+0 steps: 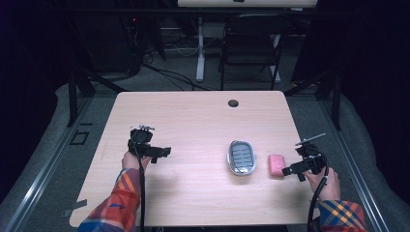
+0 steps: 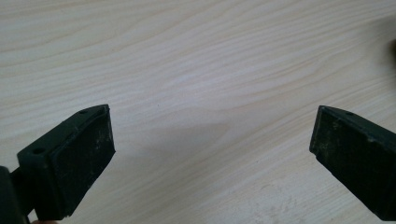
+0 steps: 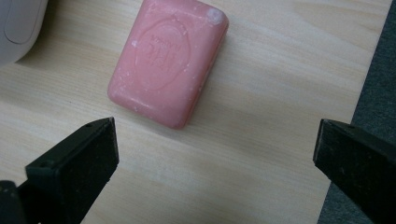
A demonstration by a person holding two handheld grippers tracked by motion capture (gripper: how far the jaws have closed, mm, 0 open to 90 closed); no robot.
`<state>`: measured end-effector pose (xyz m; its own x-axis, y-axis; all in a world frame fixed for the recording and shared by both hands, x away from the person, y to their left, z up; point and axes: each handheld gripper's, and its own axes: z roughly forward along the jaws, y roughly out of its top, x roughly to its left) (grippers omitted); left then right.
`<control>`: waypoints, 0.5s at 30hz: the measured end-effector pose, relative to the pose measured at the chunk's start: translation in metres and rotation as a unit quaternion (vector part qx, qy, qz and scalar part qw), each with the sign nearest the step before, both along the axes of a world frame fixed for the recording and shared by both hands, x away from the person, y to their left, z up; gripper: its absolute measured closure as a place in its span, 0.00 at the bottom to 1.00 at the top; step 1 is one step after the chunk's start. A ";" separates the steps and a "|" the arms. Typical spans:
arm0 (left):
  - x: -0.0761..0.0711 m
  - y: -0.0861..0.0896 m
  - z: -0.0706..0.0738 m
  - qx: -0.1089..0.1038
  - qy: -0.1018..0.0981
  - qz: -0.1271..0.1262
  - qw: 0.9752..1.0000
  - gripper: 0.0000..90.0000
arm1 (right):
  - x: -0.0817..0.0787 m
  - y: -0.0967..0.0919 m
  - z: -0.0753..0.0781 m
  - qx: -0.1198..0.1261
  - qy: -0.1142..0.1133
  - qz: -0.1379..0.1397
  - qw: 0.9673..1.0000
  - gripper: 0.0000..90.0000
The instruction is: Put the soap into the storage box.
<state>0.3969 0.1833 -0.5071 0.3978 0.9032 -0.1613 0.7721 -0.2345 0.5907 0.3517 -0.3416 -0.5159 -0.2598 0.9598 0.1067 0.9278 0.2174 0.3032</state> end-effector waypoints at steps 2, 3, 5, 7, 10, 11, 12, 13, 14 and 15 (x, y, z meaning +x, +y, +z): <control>0.001 0.000 -0.002 0.003 0.004 -0.001 1.000 0.00 | 0.000 0.000 0.000 0.002 0.000 -0.001 1.000 0.00; 0.001 0.000 -0.002 0.001 0.006 0.000 1.000 0.00 | 0.000 0.000 0.000 0.002 0.002 -0.001 1.000 0.00; 0.001 0.000 -0.002 0.006 0.005 -0.002 1.000 0.00 | 0.001 0.002 -0.002 0.001 0.004 -0.001 1.000 0.00; 0.001 -0.002 -0.002 0.010 0.003 -0.005 1.000 0.00 | 0.002 0.003 -0.003 0.001 0.012 0.004 1.000 0.00; 0.002 -0.003 -0.003 0.011 0.001 -0.011 1.000 0.00 | 0.002 0.004 -0.004 0.006 0.014 0.011 1.000 0.00; 0.002 -0.003 -0.003 0.012 0.000 -0.013 1.000 0.00 | 0.002 0.003 -0.004 0.008 0.012 0.008 1.000 0.00; 0.001 -0.004 -0.003 0.013 -0.001 -0.017 1.000 0.00 | 0.002 0.003 -0.004 0.007 0.013 0.008 1.000 0.00; 0.001 -0.004 -0.002 0.014 -0.003 -0.018 1.000 0.00 | 0.002 0.003 -0.004 0.005 0.014 0.007 1.000 0.00; 0.001 -0.005 -0.002 0.013 -0.004 -0.018 1.000 0.00 | 0.001 0.003 -0.004 0.002 0.013 0.004 1.000 0.00; 0.001 -0.005 -0.002 0.014 -0.003 -0.022 1.000 0.00 | 0.001 0.004 -0.004 0.002 0.011 0.001 1.000 0.00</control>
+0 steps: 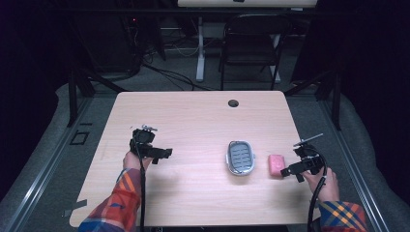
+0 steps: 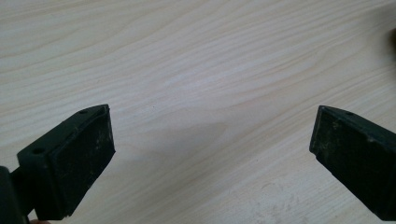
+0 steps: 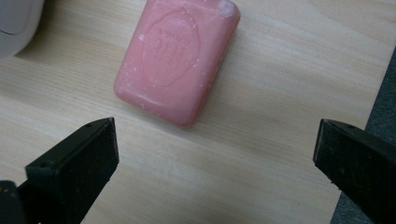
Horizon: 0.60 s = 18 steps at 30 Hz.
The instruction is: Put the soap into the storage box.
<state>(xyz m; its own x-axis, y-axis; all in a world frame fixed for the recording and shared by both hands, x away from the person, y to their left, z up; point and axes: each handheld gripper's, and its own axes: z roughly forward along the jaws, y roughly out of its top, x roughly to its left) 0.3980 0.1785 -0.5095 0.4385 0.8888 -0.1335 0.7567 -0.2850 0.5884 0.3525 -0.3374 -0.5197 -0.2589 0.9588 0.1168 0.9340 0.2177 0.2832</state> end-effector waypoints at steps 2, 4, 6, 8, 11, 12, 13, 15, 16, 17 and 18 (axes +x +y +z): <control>0.000 -0.001 -0.001 0.002 0.001 -0.002 1.000 0.00 | 0.000 0.003 0.000 0.005 -0.002 0.001 1.000 0.00; 0.000 -0.001 -0.001 0.002 0.001 -0.002 1.000 0.00 | 0.001 0.005 0.002 0.003 0.001 0.002 1.000 0.00; -0.001 -0.001 0.000 0.003 0.000 -0.002 1.000 0.00 | 0.003 0.007 0.004 0.018 0.003 0.000 1.000 0.00; -0.001 -0.001 -0.001 0.006 0.002 -0.001 1.000 0.00 | 0.008 0.010 0.005 0.023 0.003 -0.013 1.000 0.00; -0.001 0.000 -0.001 0.007 0.005 0.000 1.000 0.00 | 0.010 0.011 0.005 0.025 0.006 -0.015 1.000 0.00; -0.001 0.000 -0.001 0.007 0.005 0.000 1.000 0.00 | 0.012 0.012 0.004 0.028 0.004 -0.025 0.999 0.00; 0.000 -0.001 -0.002 0.008 0.005 -0.001 1.000 0.00 | 0.013 0.011 0.004 0.027 0.006 -0.025 0.999 0.00; 0.000 -0.002 -0.002 0.009 0.005 -0.002 1.000 0.00 | 0.015 0.012 0.003 0.025 0.008 -0.028 0.999 0.00; 0.000 -0.003 -0.002 0.009 0.006 -0.002 1.000 0.00 | 0.016 0.012 0.004 0.024 0.014 -0.024 0.999 0.00; 0.000 -0.003 -0.002 0.011 0.008 -0.004 1.000 0.00 | 0.017 0.013 0.003 0.024 0.013 -0.026 0.999 0.00; 0.000 -0.004 -0.003 0.012 0.007 -0.005 1.000 0.00 | 0.017 0.014 0.003 0.023 0.012 -0.027 0.999 0.00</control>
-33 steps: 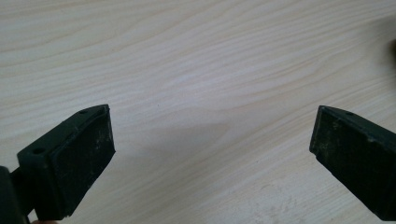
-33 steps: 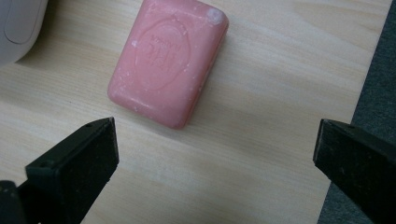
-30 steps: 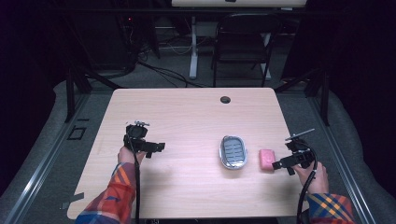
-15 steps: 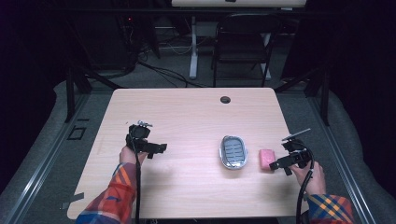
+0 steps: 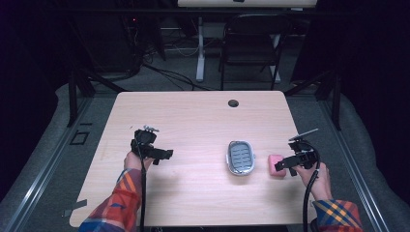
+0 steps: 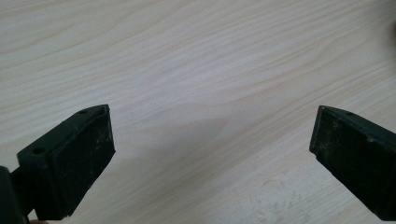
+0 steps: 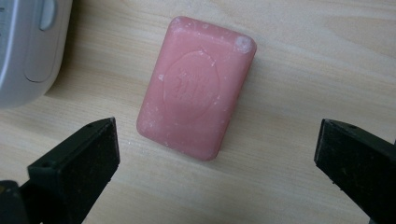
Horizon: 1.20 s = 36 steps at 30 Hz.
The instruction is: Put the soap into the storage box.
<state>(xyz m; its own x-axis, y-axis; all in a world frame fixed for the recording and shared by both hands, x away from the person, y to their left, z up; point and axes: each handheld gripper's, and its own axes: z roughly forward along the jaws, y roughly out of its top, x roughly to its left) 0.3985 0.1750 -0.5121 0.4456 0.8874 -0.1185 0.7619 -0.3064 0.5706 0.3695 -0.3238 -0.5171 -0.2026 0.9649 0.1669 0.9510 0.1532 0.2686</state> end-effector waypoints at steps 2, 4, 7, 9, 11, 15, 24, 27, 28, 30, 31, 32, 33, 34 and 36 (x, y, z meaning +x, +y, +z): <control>0.000 -0.001 -0.001 0.001 0.000 0.000 1.000 0.00 | 0.001 0.002 0.000 -0.003 -0.001 0.001 1.000 0.00; 0.000 -0.001 -0.001 0.001 0.001 0.001 1.000 0.00 | 0.001 0.003 0.000 -0.004 -0.001 0.003 1.000 0.00; 0.000 -0.001 -0.001 0.004 0.003 -0.001 1.000 0.00 | 0.002 0.008 -0.003 0.000 -0.004 0.002 1.000 0.00; 0.000 -0.001 -0.001 0.003 0.003 -0.001 1.000 0.00 | 0.003 0.009 -0.004 0.002 -0.004 0.002 1.000 0.00; 0.000 -0.002 -0.001 0.004 0.005 -0.002 1.000 0.00 | 0.004 0.011 -0.004 -0.008 0.005 0.010 1.000 0.00; 0.000 -0.002 -0.002 0.004 0.007 -0.003 1.000 0.00 | 0.007 0.020 -0.005 -0.004 0.004 0.016 1.000 0.00; 0.000 -0.003 -0.001 0.004 0.005 -0.005 1.000 0.00 | 0.015 0.032 -0.010 -0.018 0.007 0.015 1.000 0.00; 0.000 -0.003 -0.001 0.005 0.006 -0.003 1.000 0.00 | 0.018 0.033 -0.011 -0.020 0.012 0.013 1.000 0.00; 0.000 -0.003 -0.001 0.006 0.005 -0.003 1.000 0.00 | 0.018 0.034 -0.012 -0.024 0.012 0.009 1.000 0.00; 0.000 -0.002 -0.001 0.007 0.008 -0.003 1.000 0.00 | 0.020 0.035 -0.014 -0.027 0.012 0.007 1.000 0.02; 0.000 -0.002 -0.001 0.007 0.007 -0.003 1.000 0.00 | 0.021 0.034 -0.013 -0.026 0.015 0.011 0.999 0.04; 0.000 -0.002 -0.001 0.007 0.007 -0.003 1.000 0.00 | 0.021 0.034 -0.013 -0.026 0.015 0.011 0.999 0.04; 0.000 -0.003 -0.001 0.007 0.006 -0.002 1.000 0.00 | 0.022 0.034 -0.014 -0.029 0.009 0.003 1.000 0.08; 0.000 -0.003 -0.001 0.007 0.006 -0.002 1.000 0.00 | 0.022 0.034 -0.014 -0.029 0.009 0.003 1.000 0.08; 0.001 -0.004 -0.002 0.009 0.008 -0.004 1.000 0.00 | 0.024 0.033 -0.015 -0.030 0.010 0.002 1.000 0.14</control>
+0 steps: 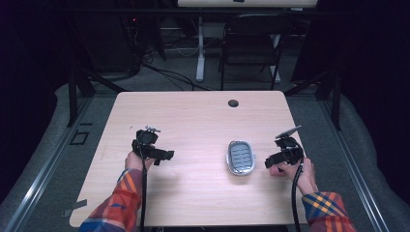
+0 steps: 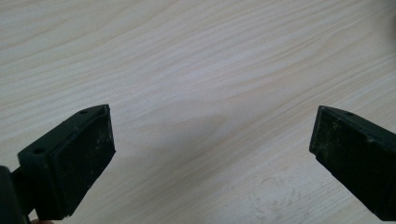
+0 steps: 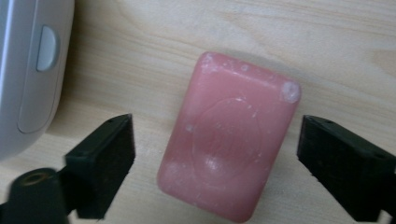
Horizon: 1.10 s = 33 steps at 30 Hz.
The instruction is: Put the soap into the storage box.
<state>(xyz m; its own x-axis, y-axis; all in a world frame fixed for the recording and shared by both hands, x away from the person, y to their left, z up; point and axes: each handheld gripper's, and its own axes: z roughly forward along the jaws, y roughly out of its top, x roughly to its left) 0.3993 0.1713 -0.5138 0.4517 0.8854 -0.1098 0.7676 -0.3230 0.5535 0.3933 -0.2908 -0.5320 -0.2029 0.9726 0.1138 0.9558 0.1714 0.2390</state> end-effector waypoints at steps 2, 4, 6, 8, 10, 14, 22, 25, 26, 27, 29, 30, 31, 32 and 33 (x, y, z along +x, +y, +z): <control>0.000 0.000 0.000 0.001 0.001 -0.001 1.000 0.00 | 0.001 0.001 -0.003 0.000 -0.003 -0.011 1.000 0.16; 0.000 -0.001 0.000 0.001 0.002 -0.001 1.000 0.00 | 0.003 0.001 -0.004 -0.013 0.005 -0.004 1.000 0.19; 0.001 -0.001 0.000 0.002 0.002 -0.001 1.000 0.00 | 0.003 0.002 -0.005 -0.015 0.005 -0.006 1.000 0.23; 0.001 -0.001 -0.001 0.003 0.003 -0.001 1.000 0.00 | 0.003 0.003 -0.006 -0.023 0.009 -0.004 1.000 0.29; 0.001 -0.001 -0.001 0.003 0.004 -0.001 1.000 0.00 | 0.003 0.002 -0.006 -0.026 0.014 -0.003 1.000 0.31; 0.001 -0.001 -0.001 0.004 0.004 -0.001 1.000 0.00 | 0.002 0.002 -0.006 -0.028 0.010 -0.004 1.000 0.33; 0.001 -0.002 -0.001 0.007 0.005 -0.003 1.000 0.00 | 0.002 0.002 -0.004 -0.030 0.013 0.005 0.999 0.40; 0.001 -0.001 -0.001 0.007 0.004 -0.003 1.000 0.00 | 0.002 0.002 -0.004 -0.032 0.008 0.008 0.999 0.40; 0.001 -0.002 -0.001 0.007 0.004 -0.003 1.000 0.00 | 0.002 0.002 -0.004 -0.032 0.009 0.011 0.999 0.41; 0.002 -0.002 -0.001 0.008 0.005 -0.004 1.000 0.00 | 0.002 0.002 -0.004 -0.032 0.009 0.011 0.999 0.41; 0.001 -0.002 -0.001 0.010 0.006 -0.004 1.000 0.00 | 0.002 0.002 -0.005 -0.032 0.006 0.014 0.999 0.41; 0.002 -0.002 -0.001 0.009 0.007 -0.005 1.000 0.00 | 0.002 0.003 -0.004 -0.035 0.011 0.016 0.999 0.41; 0.002 -0.002 -0.001 0.010 0.007 -0.005 1.000 0.00 | 0.002 0.003 -0.004 -0.037 0.010 0.017 0.999 0.41; 0.002 -0.003 -0.001 0.010 0.007 -0.004 1.000 0.00 | 0.002 0.003 -0.004 -0.037 0.010 0.019 0.999 0.41; 0.003 -0.003 -0.002 0.011 0.007 -0.005 1.000 0.00 | 0.003 0.002 -0.004 -0.036 0.012 0.023 0.999 0.41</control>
